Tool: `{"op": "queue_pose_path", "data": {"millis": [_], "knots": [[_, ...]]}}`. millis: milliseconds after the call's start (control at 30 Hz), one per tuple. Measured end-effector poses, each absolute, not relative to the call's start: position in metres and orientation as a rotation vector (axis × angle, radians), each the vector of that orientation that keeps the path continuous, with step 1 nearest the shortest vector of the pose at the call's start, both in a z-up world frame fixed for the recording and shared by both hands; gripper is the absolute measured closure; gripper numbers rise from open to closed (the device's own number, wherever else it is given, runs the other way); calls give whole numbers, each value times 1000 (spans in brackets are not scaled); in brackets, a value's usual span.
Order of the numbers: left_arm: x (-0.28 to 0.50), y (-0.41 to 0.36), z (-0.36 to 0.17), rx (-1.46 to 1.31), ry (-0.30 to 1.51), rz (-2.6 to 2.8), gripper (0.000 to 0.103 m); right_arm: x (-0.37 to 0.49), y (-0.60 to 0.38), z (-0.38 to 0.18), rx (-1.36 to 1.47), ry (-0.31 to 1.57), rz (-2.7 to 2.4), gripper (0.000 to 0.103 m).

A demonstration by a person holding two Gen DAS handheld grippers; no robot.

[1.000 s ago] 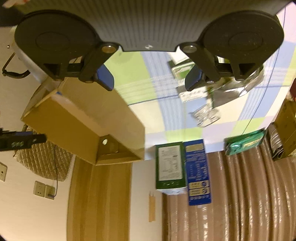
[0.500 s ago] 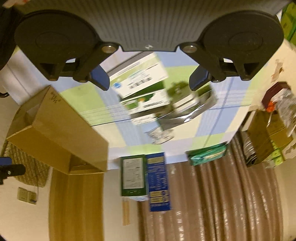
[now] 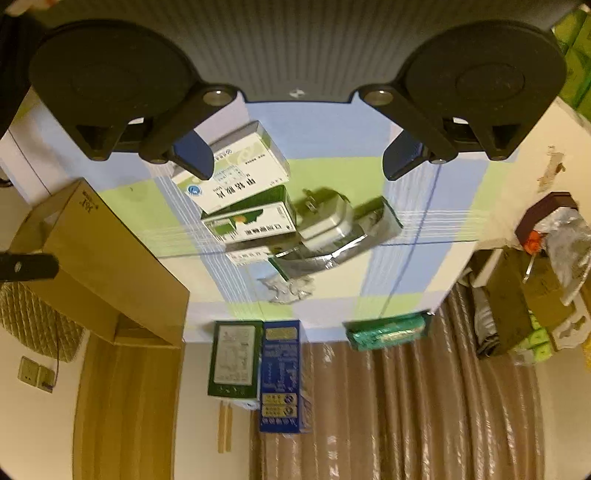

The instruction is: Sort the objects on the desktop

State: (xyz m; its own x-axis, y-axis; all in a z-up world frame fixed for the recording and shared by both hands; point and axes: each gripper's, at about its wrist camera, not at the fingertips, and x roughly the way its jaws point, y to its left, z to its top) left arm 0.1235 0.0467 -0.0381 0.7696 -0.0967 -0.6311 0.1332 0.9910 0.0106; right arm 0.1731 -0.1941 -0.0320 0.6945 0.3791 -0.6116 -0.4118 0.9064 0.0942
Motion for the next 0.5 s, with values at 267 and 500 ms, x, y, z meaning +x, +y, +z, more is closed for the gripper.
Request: {"op": "queue_pose_path", "data": {"millis": [267, 500], "knots": [[156, 41, -66, 149, 699, -295, 7, 192, -175, -77, -82, 796, 440, 20], [191, 30, -104, 273, 755, -473, 7, 219, -161, -104, -88, 852, 438, 20]]}}
